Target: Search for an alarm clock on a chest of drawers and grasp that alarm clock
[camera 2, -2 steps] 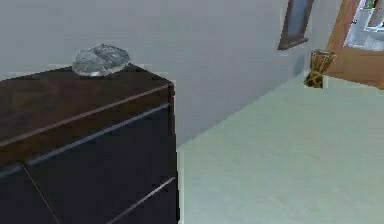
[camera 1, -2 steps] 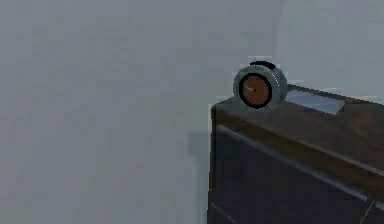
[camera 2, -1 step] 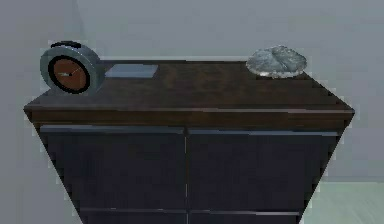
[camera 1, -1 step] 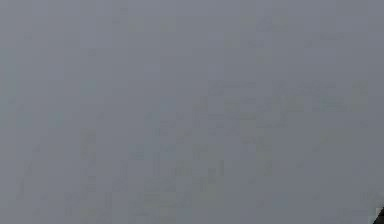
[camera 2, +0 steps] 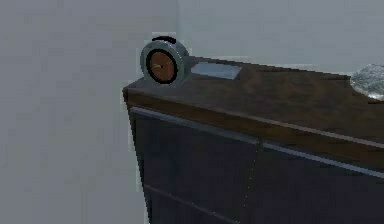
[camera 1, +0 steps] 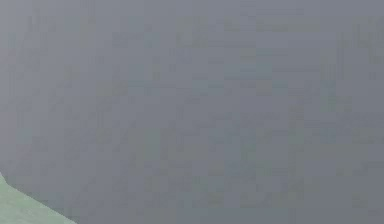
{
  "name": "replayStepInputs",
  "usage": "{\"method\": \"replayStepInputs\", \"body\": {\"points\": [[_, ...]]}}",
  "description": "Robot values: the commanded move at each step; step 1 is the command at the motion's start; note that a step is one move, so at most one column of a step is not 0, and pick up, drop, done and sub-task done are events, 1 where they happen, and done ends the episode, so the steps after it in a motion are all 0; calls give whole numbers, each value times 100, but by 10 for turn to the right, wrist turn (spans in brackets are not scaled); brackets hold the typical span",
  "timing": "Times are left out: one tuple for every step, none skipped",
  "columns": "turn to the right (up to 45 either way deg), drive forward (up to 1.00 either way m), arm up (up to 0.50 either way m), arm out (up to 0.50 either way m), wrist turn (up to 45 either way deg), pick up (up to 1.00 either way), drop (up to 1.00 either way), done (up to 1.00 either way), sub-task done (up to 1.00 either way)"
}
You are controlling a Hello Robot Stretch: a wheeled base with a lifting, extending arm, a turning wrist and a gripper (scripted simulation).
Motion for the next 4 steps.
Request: {"method": "replayStepInputs", "body": {"points": [[0, 0, 50, 0, 0, 0, 0, 0, 0], [0, 0, 38, 0, 0, 0, 0, 0, 0], [0, 0, 0, 50, 0, 0, 0, 0, 0], [0, 0, 0, 0, 450, 0, 0, 0, 0]]}}
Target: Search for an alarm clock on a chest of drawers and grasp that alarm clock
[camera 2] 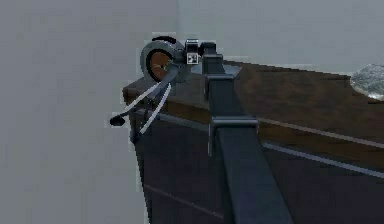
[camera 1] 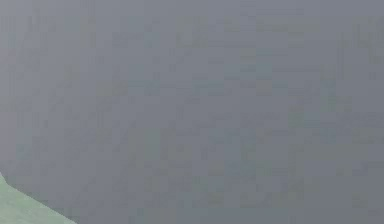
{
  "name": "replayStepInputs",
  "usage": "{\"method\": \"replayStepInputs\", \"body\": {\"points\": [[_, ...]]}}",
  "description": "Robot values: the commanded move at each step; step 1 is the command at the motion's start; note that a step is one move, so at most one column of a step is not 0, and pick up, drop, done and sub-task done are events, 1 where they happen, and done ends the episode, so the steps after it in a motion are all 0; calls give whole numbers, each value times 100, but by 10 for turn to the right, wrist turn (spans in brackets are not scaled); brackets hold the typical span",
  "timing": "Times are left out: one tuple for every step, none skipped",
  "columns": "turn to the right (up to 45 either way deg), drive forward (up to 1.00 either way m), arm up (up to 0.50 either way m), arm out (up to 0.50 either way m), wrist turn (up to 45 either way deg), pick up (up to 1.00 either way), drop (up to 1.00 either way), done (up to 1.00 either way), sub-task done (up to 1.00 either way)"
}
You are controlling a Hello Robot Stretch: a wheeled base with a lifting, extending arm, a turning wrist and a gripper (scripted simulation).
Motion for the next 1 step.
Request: {"method": "replayStepInputs", "body": {"points": [[0, 0, 0, 0, 450, 0, 0, 0, 0]]}}
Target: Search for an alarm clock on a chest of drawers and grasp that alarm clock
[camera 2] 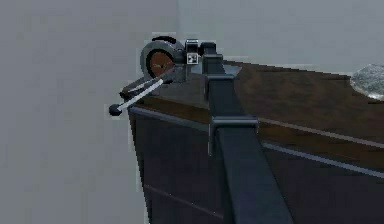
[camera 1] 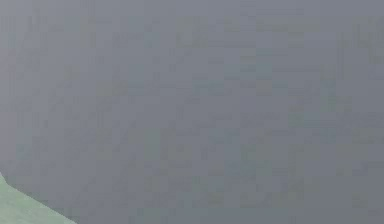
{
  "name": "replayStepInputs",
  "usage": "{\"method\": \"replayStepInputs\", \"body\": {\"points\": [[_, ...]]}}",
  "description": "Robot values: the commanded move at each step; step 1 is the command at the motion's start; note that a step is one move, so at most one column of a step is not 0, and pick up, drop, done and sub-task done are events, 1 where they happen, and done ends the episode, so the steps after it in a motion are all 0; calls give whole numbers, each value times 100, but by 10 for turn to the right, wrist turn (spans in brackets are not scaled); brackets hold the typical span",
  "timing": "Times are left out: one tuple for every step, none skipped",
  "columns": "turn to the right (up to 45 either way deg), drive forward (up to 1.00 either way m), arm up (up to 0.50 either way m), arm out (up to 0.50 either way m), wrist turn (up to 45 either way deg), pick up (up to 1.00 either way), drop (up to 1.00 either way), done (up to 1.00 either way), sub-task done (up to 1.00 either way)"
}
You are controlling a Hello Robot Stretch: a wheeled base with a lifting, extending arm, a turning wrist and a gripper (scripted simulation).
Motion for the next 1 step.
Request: {"method": "replayStepInputs", "body": {"points": [[0, 0, 0, 0, 450, 0, 0, 0, 0]]}}
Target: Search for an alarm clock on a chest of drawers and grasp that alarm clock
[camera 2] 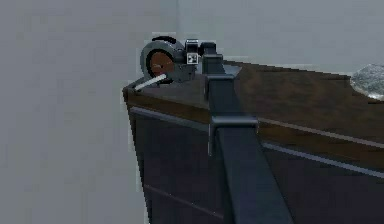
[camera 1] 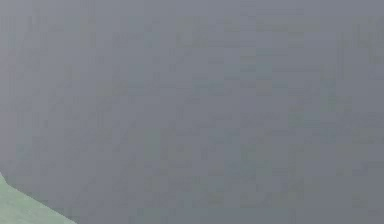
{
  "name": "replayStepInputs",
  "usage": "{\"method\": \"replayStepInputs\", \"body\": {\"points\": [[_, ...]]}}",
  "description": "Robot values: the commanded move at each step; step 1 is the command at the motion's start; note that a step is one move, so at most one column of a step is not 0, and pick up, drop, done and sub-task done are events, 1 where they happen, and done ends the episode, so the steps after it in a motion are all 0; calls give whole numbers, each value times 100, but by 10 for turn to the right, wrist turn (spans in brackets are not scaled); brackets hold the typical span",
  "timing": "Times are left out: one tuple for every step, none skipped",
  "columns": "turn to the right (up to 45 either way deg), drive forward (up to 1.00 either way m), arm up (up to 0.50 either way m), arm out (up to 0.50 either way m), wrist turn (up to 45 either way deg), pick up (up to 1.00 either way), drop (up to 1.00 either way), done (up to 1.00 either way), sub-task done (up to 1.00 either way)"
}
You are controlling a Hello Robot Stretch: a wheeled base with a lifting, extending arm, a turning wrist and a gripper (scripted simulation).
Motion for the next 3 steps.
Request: {"method": "replayStepInputs", "body": {"points": [[0, 0, 0, 0, 420, 0, 0, 0, 0], [0, 0, 0, 0, 0, 100, 0, 0, 0], [0, 0, 0, 0, 0, 0, 0, 100, 0]]}}
